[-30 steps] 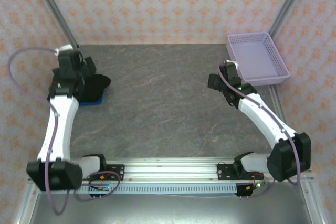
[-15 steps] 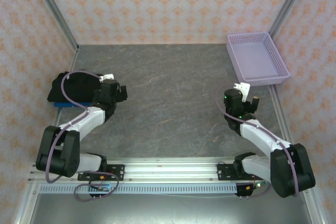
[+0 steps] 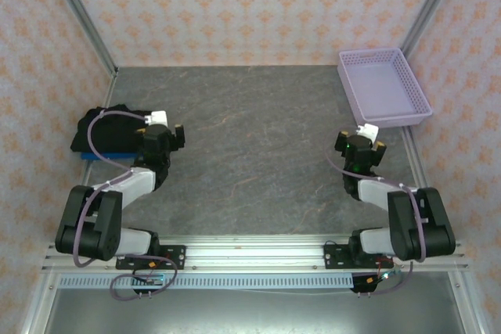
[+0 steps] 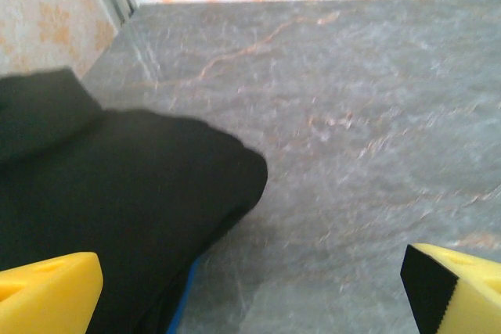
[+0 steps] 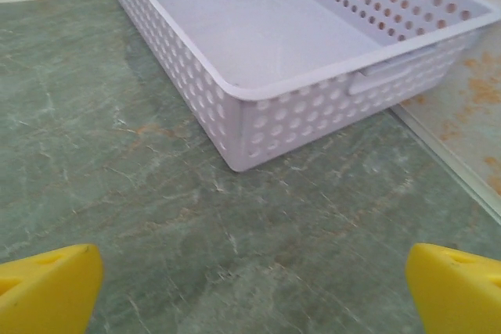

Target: Fold the inside-out t-shirt

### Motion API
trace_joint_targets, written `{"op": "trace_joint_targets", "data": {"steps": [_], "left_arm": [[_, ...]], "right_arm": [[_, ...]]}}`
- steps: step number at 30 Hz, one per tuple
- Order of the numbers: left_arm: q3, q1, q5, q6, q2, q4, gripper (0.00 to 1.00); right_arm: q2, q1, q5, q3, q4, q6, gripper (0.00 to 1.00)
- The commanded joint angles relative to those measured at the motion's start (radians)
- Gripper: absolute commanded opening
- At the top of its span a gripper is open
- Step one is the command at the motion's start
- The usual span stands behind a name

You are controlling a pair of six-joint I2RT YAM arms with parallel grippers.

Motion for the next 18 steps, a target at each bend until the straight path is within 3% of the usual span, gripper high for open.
{"op": "trace_joint_targets", "data": {"steps": [1,4,6,7,9,18], "left_arm": [[-0.05,0.015,0.034,-0.003,0.081,0.211,1.0],[-0.028,0.032,0.077,-0.008,0.12,0.193,1.0],[-0.04,0.035,0.089,-0.003,0.131,0.228,1.0],[-0.039,0.035,0.09,-0.003,0.132,0.226,1.0],[-0.04,0.035,0.088,-0.003,0.132,0.227,1.0],[-0.04,0.035,0.089,-0.003,0.132,0.227,1.0]], "right_arm": [[0.09,-0.012,-0.103,0.005,0.172,0.011,0.99],[0.212,-0.012,-0.102,-0.002,0.327,0.002,0.99],[0.178,-0.021,-0.11,0.054,0.153,0.024,0.99],[0.197,-0.023,-0.102,0.032,0.227,0.02,0.99],[0.176,-0.025,-0.1,0.057,0.149,0.032,0.99],[0.181,-0.03,-0.117,0.048,0.171,0.027,0.99]]}}
